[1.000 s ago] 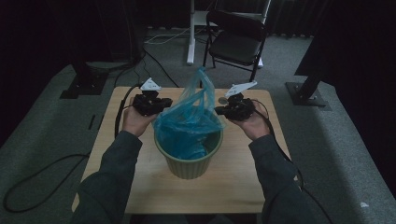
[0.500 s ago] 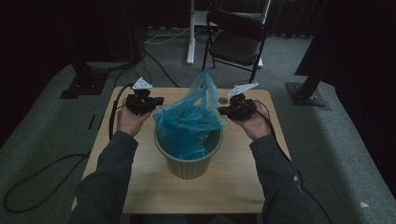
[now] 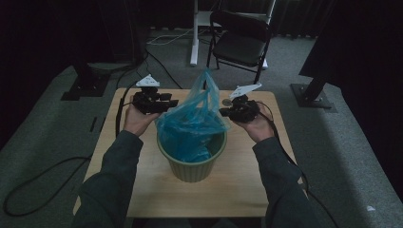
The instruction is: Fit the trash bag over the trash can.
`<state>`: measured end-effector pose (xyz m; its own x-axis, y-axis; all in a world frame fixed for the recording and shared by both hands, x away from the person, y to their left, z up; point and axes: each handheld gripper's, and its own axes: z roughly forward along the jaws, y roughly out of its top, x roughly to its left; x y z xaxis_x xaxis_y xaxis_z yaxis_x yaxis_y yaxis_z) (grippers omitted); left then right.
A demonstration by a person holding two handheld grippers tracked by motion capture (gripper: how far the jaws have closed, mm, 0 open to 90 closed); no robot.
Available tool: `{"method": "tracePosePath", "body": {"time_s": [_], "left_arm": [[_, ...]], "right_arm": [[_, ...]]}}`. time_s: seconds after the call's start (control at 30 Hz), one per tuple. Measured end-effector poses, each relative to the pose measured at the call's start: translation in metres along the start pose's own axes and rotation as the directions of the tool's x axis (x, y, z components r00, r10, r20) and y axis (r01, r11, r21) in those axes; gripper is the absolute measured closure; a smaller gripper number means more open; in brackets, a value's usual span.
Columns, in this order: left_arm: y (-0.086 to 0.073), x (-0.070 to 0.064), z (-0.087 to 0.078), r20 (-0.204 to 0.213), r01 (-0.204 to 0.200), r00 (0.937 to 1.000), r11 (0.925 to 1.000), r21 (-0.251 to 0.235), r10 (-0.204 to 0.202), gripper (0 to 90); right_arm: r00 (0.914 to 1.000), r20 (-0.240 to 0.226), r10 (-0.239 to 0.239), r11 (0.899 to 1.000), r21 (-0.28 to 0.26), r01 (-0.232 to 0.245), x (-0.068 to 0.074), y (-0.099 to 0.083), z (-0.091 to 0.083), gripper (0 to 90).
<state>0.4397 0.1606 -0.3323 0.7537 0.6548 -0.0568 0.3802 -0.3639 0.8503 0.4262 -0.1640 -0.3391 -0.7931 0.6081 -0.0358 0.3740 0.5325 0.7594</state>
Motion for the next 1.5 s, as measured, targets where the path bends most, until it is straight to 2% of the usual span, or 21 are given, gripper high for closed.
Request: {"method": "tracePosePath", "body": {"time_s": [0.07,0.2,0.27,0.4,0.43,0.7,0.83,1.03,1.07,1.1,1.13,1.3,1.5], "left_arm": [[0.001,-0.003,0.004,0.007,-0.009,0.9999,0.9999,0.008,0.009,51.7],[0.000,-0.008,0.014,-0.018,-0.043,0.9988,0.9965,0.072,0.045,51.7],[-0.001,-0.011,0.018,-0.060,-0.061,0.9959,0.9923,0.108,0.068,62.5],[-0.001,-0.011,0.018,-0.074,-0.064,0.9946,0.9909,0.119,0.073,87.4],[-0.001,-0.010,0.017,-0.075,-0.062,0.9947,0.9912,0.117,0.071,89.5],[-0.005,0.001,0.012,-0.131,-0.025,0.9906,0.9925,0.119,0.041,89.9],[-0.008,0.006,0.013,-0.149,-0.010,0.9884,0.9905,0.137,0.030,89.9],[-0.019,0.013,0.013,-0.151,0.021,0.9886,0.9896,0.142,0.001,89.9],[-0.027,0.019,0.013,-0.145,0.049,0.9890,0.9890,0.139,-0.028,89.9],[-0.027,0.019,0.013,-0.145,0.049,0.9890,0.9890,0.139,-0.028,89.9],[-0.033,0.021,0.012,-0.142,0.066,0.9888,0.9888,0.134,-0.047,89.9],[-0.043,0.024,0.007,-0.135,0.079,0.9888,0.9889,0.126,-0.062,89.8],[-0.061,0.024,-0.002,-0.127,0.103,0.9879,0.9896,0.101,-0.090,89.8]], "right_arm": [[1.0000,-0.006,0.000,1.000,-0.005,0.000,0.000,0.000,0.000,90.0],[1.0000,-0.008,-0.005,1.000,-0.005,0.005,0.002,0.002,0.000,90.0],[0.9999,-0.008,-0.008,1.000,-0.007,0.008,0.003,0.003,0.000,90.0],[0.9999,-0.002,-0.010,1.000,-0.004,0.010,0.002,0.003,0.000,90.0],[1.0000,-0.001,-0.009,1.000,-0.005,0.009,0.002,0.003,0.000,90.0],[0.9998,0.019,0.009,1.000,0.008,-0.009,-0.003,-0.001,0.000,90.0],[0.9995,0.032,0.007,1.000,0.022,-0.007,-0.003,-0.001,0.003,90.0],[0.9990,0.045,0.006,0.999,0.052,-0.008,-0.003,-0.003,0.008,90.0],[0.9988,0.048,0.005,0.998,0.061,-0.008,-0.004,-0.004,0.011,90.0],[0.9988,0.048,0.005,0.998,0.061,-0.008,-0.004,-0.004,0.011,90.0],[0.9989,0.044,0.012,0.998,0.063,-0.014,-0.004,-0.007,0.013,90.0],[0.9987,0.041,0.030,0.996,0.077,-0.033,-0.006,-0.015,0.015,90.0],[0.9987,0.010,0.051,0.996,0.074,-0.051,-0.006,-0.030,0.011,90.0]]}}
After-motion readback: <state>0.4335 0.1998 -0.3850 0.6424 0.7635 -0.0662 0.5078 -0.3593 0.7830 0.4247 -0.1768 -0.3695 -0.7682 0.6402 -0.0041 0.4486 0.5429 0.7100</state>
